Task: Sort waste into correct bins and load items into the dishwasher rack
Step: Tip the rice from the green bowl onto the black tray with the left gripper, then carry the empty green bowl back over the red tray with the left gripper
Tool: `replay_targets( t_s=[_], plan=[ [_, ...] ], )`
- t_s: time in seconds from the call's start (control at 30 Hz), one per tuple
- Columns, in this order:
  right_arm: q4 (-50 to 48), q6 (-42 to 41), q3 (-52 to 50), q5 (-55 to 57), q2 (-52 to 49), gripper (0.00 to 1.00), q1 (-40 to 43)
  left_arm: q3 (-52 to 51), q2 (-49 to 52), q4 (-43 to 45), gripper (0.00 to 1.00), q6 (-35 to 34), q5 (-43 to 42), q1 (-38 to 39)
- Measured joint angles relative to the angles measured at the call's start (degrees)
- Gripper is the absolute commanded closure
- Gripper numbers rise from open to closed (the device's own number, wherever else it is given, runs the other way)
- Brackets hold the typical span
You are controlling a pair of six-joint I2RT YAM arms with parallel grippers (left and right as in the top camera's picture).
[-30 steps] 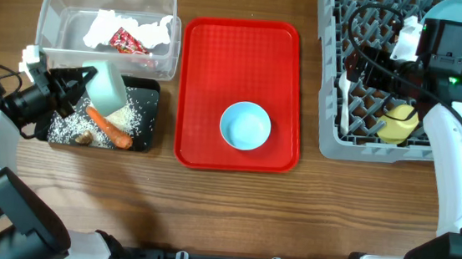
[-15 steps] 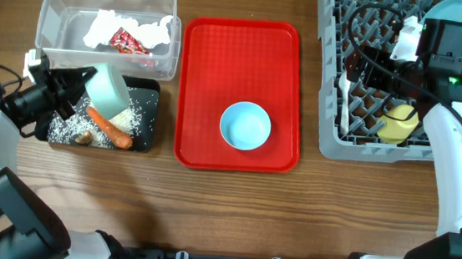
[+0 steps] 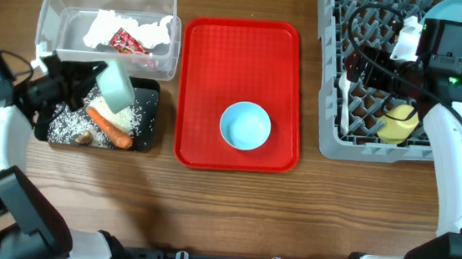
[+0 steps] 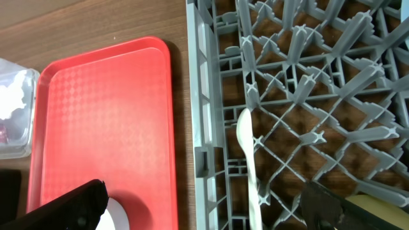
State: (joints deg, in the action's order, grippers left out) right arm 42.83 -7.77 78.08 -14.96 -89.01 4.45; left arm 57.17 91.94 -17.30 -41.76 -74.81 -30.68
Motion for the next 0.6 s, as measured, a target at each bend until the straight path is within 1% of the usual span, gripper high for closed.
replay_targets(
  t_s=[0.07,0.2,0.23,0.3,0.33,0.37,0.4,0.43,0.5,0.53,0.6],
  plan=[
    [0.0,0.1,0.0,0.0,0.0,0.00,0.0,-0.2,0.0,4.4,0.96,-0.4,0.2,2.7],
    [0.0,0.1,0.0,0.0,0.0,0.00,0.0,-0.4,-0.4,18.8,0.96,-0.9,1.6,13.0],
    [0.0,0.1,0.0,0.0,0.0,0.00,0.0,-0.4,-0.7,21.6,0.96,-1.0,1.8,14.6],
    [-0.1,0.3,0.0,0.0,0.0,0.00,0.0,-0.6,-1.6,33.4,0.96,-1.0,2.8,20.2],
    [0.0,0.4,0.0,0.0,0.0,0.00,0.0,-0.4,-2.4,37.8,0.96,-0.9,3.4,23.5],
    [0.0,0.5,0.0,0.0,0.0,0.00,0.0,-0.3,-3.1,39.8,0.96,-0.8,4.3,26.0],
    [0.0,0.5,0.0,0.0,0.0,0.00,0.0,-0.2,-4.0,40.6,0.96,0.3,7.2,30.0],
    [0.0,0.5,0.0,0.0,0.0,0.00,0.0,-0.1,-4.3,39.2,0.96,1.8,9.6,32.8],
    [0.0,0.5,0.0,0.0,0.0,0.00,0.0,0.0,-4.4,34.2,0.96,6.1,16.8,38.4],
    [0.0,0.5,0.0,0.0,0.0,0.00,0.0,0.2,-4.4,29.8,0.96,8.7,23.7,41.6],
    [0.2,0.5,0.0,0.0,0.0,0.00,0.0,0.0,-4.3,24.5,0.96,14.5,38.4,48.6]
  ],
)
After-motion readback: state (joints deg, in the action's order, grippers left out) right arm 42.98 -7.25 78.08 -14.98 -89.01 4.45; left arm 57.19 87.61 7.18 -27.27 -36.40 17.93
